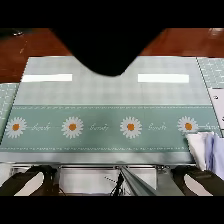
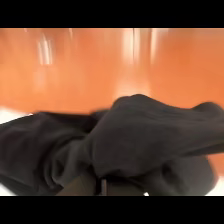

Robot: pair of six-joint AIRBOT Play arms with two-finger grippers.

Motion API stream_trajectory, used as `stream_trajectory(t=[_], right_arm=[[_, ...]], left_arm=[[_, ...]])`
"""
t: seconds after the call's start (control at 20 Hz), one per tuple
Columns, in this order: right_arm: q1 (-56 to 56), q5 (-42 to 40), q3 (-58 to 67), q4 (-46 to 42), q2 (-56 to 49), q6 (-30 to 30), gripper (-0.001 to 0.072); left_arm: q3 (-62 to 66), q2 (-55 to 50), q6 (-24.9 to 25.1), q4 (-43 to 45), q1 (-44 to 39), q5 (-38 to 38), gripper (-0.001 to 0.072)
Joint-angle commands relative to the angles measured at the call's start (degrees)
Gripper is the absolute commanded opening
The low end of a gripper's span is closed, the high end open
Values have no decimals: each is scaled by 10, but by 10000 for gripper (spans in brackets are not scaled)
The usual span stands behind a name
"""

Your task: Fold the shirts.

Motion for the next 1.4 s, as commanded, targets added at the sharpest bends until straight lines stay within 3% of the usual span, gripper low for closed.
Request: stream_trajectory(t=[0.0,0.15,0.25,0.5,0.6,0.7,0.95,1.15,1.3,1.35], right_arm=[[-1,68,127,-21,52,-6,25],[-2,135,47,-46,144,-6,25],[-2,148,-28,-94,204,12,25],[-2,145,-186,-182,299,78,25],[-2,143,-261,-175,311,89,25],[-1,125,-352,-153,311,88,25],[-1,-6,-540,-89,207,45,25],[-1,-73,-538,5,25,-4,25],[-1,-74,-511,95,-94,-23,26],[-1,-72,-502,124,-123,-23,80]], left_arm=[[174,86,-155,270,16,26,24],[173,191,-245,500,16,-7,24],[144,252,-292,571,16,-35,24],[-37,350,-346,568,16,-119,25],[-148,362,-344,501,16,-165,25],[-273,356,-310,413,16,-202,24],[-568,342,-289,371,14,-80,25],[-700,291,-221,322,14,54,25],[-713,227,-214,306,15,132,32],[-710,206,-214,285,14,138,176]])
